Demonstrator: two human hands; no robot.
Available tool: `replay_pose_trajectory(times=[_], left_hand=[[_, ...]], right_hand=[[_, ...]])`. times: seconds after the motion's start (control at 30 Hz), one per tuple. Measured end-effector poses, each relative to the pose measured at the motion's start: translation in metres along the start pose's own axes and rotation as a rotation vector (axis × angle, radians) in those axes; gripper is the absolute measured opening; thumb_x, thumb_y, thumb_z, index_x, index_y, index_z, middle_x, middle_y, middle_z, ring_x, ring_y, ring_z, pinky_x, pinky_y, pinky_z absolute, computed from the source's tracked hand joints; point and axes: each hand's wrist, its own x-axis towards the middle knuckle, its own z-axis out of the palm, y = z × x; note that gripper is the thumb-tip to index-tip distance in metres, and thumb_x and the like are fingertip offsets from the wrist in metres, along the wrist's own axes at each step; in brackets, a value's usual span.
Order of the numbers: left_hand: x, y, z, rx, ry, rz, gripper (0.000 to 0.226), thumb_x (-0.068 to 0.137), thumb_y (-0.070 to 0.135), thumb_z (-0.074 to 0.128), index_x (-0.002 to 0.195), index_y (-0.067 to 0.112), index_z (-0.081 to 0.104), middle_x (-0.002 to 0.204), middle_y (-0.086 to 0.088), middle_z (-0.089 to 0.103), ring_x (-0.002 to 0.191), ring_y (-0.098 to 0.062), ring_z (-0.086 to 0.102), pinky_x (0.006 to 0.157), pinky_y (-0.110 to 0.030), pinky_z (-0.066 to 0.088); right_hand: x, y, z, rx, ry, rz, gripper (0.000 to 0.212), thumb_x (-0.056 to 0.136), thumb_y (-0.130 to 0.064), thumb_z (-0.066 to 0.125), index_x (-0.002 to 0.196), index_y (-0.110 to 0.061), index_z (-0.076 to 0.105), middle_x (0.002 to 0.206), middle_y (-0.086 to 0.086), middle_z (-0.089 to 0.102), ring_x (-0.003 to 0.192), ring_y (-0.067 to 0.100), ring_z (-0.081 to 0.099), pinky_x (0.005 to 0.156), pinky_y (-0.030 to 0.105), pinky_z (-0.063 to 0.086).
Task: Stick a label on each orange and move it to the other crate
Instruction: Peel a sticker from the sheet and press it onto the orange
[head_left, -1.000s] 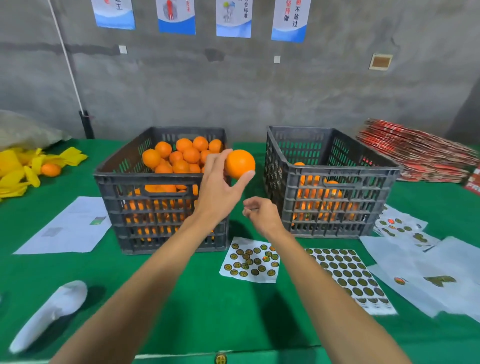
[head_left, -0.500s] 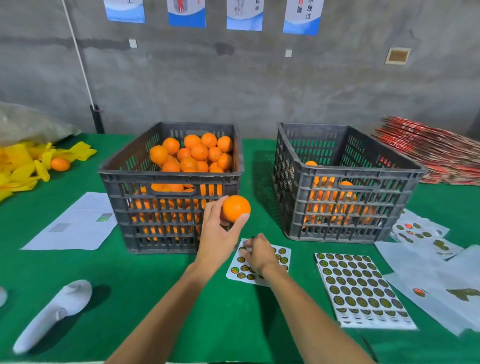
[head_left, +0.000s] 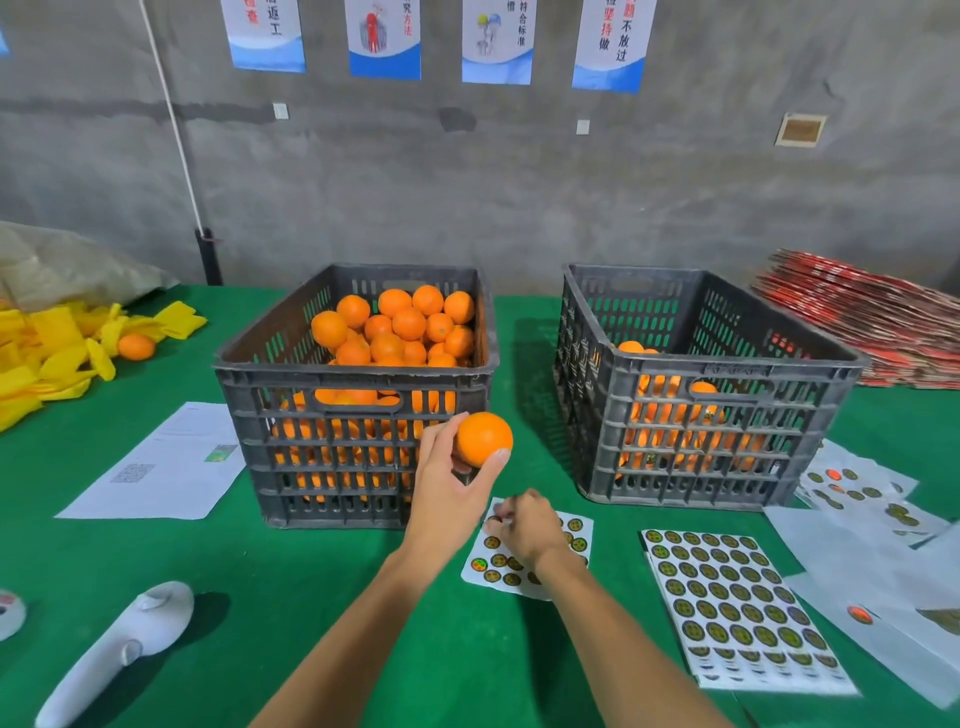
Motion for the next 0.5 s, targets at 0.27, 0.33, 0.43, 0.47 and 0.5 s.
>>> replay_pose_trajectory(times=[0.27,0.33,0.43,0.47,0.5], left_hand=[[0.001,0.0,0.002,0.032,0.011,-0.009,0.06,0.086,0.064,0.068,0.139,0.052,0.04,0.128,0.028,0.035,0.107,0.005,0.055,0.084,-0.014,0.047],[0.002,0.0,0.002,0.035,0.016,-0.01,0.059,0.087,0.063,0.068,0.137,0.054,0.039,0.128,0.024,0.036,0.107,0.002,0.058,0.086,-0.016,0.049],[0.001,0.0,0.003,0.046,0.021,-0.008,0.064,0.084,0.07,0.065,0.14,0.05,0.04,0.128,0.025,0.035,0.105,-0.002,0.06,0.085,-0.017,0.051],[0.0,0.001,0.003,0.051,0.021,-0.004,0.066,0.083,0.072,0.063,0.141,0.049,0.04,0.127,0.027,0.035,0.104,0.0,0.06,0.083,-0.015,0.05],[0.0,0.001,0.003,0.05,0.022,-0.002,0.067,0.083,0.074,0.061,0.141,0.049,0.039,0.127,0.028,0.034,0.103,0.002,0.059,0.081,-0.012,0.05]], right_hand=[[-0.006,-0.006,-0.005,-0.29,-0.025,-0.15,0.031,0.105,-0.031,0.049,0.103,-0.011,0.073,0.096,0.003,0.047,0.078,0.023,0.052,0.085,0.034,0.05],[-0.009,-0.008,-0.005,-0.364,-0.011,-0.184,0.033,0.107,-0.028,0.043,0.108,-0.01,0.07,0.099,0.005,0.049,0.082,0.024,0.054,0.085,0.038,0.05],[-0.015,-0.009,-0.004,-0.391,0.028,-0.202,0.027,0.107,-0.019,0.04,0.103,-0.009,0.065,0.104,0.01,0.057,0.085,0.026,0.059,0.076,0.037,0.047],[-0.016,-0.009,-0.004,-0.36,0.039,-0.189,0.025,0.107,-0.018,0.041,0.097,-0.01,0.062,0.101,0.009,0.057,0.081,0.025,0.057,0.072,0.034,0.042],[-0.018,-0.009,-0.004,-0.326,0.053,-0.178,0.024,0.107,-0.018,0.041,0.091,-0.013,0.058,0.097,0.007,0.055,0.077,0.023,0.054,0.069,0.031,0.038]])
